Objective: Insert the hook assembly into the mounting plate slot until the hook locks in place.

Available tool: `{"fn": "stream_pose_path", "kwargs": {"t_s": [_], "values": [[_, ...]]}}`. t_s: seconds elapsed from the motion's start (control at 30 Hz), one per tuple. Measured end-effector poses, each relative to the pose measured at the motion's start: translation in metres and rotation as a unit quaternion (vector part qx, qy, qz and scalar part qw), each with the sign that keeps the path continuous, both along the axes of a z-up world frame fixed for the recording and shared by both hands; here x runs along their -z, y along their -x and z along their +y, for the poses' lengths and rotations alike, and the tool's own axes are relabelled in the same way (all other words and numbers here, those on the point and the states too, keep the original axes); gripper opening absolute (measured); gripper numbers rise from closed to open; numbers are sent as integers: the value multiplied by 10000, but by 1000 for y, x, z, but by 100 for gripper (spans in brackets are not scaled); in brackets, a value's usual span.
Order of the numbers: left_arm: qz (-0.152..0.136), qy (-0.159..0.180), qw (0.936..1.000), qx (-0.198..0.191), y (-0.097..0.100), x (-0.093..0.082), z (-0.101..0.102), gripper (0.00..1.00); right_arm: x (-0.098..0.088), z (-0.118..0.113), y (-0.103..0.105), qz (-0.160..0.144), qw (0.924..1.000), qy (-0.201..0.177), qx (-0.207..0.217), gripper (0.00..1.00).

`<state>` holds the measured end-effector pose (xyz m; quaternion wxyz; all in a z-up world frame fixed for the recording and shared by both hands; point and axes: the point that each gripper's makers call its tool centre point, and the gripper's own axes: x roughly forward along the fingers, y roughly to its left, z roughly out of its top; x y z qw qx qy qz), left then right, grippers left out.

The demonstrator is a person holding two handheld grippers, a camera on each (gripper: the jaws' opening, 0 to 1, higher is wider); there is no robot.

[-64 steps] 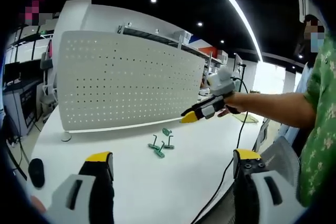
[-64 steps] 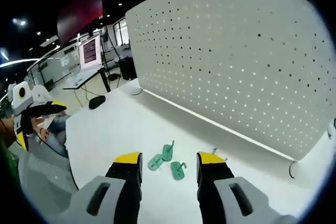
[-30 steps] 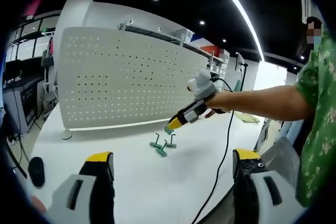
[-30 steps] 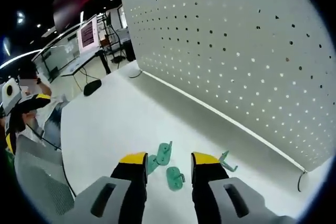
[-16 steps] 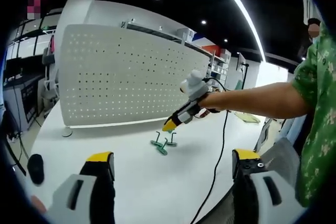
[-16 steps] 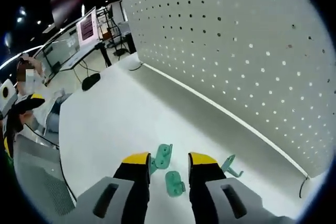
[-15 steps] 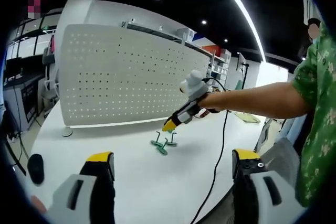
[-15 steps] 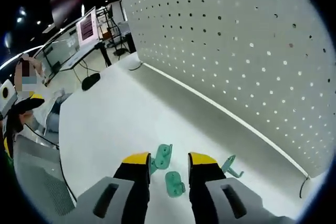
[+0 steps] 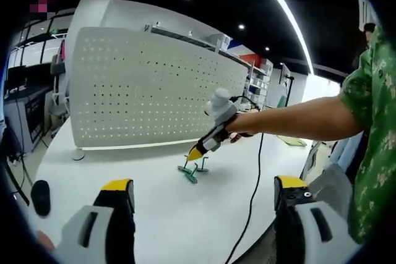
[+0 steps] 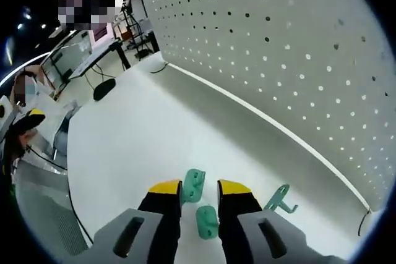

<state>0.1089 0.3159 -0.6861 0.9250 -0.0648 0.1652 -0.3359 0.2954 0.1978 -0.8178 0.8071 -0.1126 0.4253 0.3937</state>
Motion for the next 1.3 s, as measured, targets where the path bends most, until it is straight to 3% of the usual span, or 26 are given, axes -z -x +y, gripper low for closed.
{"fn": "stream_pose_path", "kwargs": {"t_s": [1.3], "values": [[102,-168,9998,37,-5,6,2,95,29,10,1,512,9975,381,-299,12]]}}
